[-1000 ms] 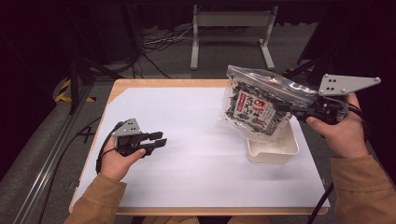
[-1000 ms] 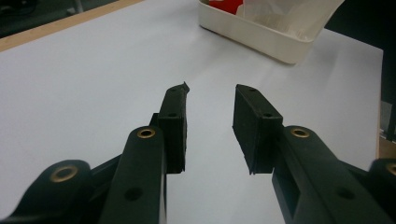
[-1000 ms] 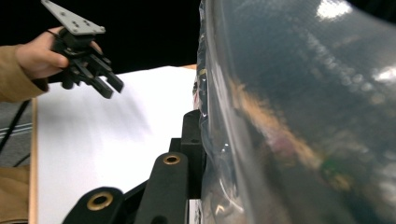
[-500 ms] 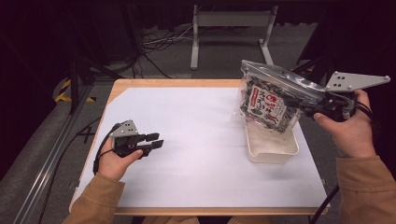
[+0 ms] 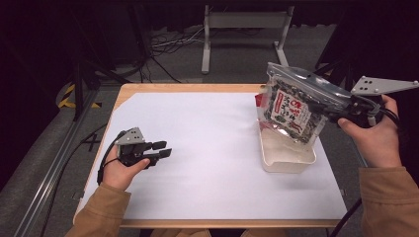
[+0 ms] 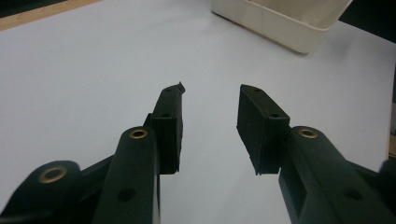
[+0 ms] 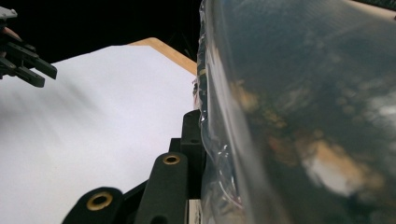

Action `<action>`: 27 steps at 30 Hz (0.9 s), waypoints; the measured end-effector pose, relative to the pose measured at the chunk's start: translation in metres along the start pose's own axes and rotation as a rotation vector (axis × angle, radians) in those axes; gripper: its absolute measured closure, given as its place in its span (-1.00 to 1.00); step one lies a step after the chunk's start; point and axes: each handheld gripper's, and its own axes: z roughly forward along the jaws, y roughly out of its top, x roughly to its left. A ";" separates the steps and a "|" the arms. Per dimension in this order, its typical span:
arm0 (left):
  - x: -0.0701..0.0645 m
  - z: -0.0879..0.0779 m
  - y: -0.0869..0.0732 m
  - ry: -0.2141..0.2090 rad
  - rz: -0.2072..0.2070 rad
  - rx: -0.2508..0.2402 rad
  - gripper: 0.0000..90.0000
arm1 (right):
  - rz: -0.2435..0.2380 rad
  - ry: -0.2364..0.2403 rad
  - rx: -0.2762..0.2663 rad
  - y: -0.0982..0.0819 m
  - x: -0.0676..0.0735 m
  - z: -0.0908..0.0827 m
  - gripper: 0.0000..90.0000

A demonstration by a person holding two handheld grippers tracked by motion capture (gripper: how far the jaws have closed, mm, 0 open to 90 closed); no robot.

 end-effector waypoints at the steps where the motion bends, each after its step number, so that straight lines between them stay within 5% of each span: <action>1: 0.000 0.000 0.000 -0.001 -0.004 0.002 0.35 | 0.004 -0.001 0.006 -0.001 -0.001 0.001 0.70; 14: 0.001 0.003 -0.002 0.001 -0.017 0.010 0.32 | 0.050 -0.033 0.043 -0.014 -0.007 0.006 0.70; 27: 0.001 0.002 -0.003 0.000 -0.027 0.011 0.30 | 0.075 -0.012 0.093 -0.026 -0.007 0.020 0.69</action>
